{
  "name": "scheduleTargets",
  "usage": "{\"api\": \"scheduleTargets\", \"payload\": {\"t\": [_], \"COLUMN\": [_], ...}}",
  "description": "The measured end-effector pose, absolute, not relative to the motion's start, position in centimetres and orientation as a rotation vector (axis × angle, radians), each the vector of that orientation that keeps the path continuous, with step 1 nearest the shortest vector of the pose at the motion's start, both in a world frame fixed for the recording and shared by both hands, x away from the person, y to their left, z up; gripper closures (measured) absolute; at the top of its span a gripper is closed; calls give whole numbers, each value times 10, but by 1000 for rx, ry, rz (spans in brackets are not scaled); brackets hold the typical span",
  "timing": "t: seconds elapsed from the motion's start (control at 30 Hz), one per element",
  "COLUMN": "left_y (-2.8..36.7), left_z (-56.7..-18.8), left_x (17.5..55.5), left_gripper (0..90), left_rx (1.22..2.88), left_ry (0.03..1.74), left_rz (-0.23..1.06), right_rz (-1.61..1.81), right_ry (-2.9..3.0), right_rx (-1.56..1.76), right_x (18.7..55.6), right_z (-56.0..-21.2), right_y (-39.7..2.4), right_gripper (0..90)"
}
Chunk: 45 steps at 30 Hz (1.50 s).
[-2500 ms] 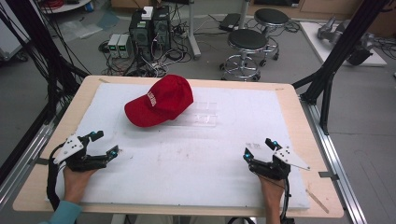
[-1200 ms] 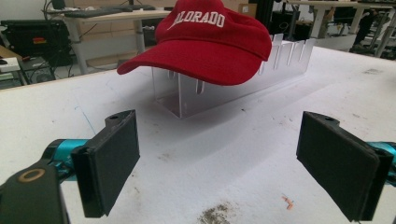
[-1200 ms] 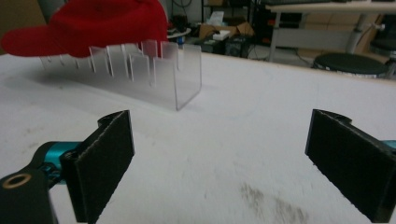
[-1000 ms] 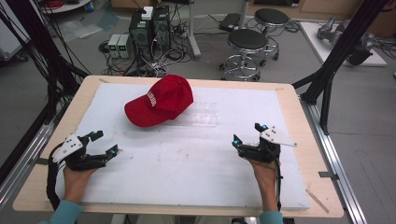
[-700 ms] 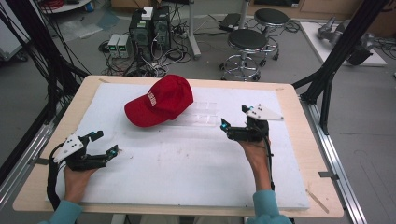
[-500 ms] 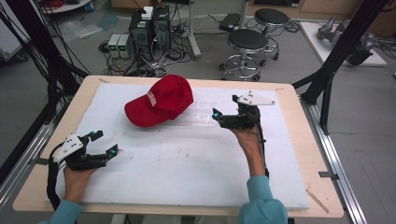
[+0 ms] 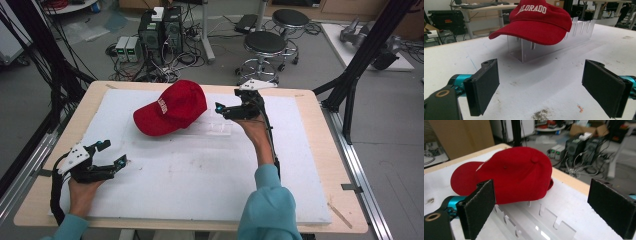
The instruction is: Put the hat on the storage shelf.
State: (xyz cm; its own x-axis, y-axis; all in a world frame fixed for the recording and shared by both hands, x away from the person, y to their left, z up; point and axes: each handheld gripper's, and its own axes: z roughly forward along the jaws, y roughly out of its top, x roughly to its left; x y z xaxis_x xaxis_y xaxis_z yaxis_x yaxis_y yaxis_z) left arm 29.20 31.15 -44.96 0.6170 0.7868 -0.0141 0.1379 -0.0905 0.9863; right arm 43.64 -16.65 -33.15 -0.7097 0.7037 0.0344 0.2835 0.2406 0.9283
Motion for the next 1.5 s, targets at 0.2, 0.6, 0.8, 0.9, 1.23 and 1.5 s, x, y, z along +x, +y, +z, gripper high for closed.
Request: {"api": "scheduleTargets", "payload": {"t": [0.2, 0.6, 0.8, 0.9, 1.23, 1.5], "left_y": [312, 309, 311, 311, 312, 313], "left_z": [-450, -449, -450, -450, -450, -450], "left_x": [292, 290, 291, 291, 292, 292], "left_gripper": [144, 142, 142, 142, 142, 142], "left_rx": [1596, 1626, 1612, 1605, 1600, 1598], "left_ry": [788, 740, 749, 761, 766, 770], "left_rz": [644, 666, 641, 636, 630, 625], "right_rz": [1414, 1361, 1343, 1328, 1300, 1354], "right_ry": [2186, 2300, 2353, 2396, 2454, 2491], "right_rx": [891, 858, 896, 927, 998, 1062], "right_x": [451, 489, 506, 512, 523, 528], "right_z": [-331, -323, -339, -351, -374, -383], "right_y": [-158, -123, -112, -106, -95, -97], "right_gripper": [69, 69, 69, 70, 149, 295]}}
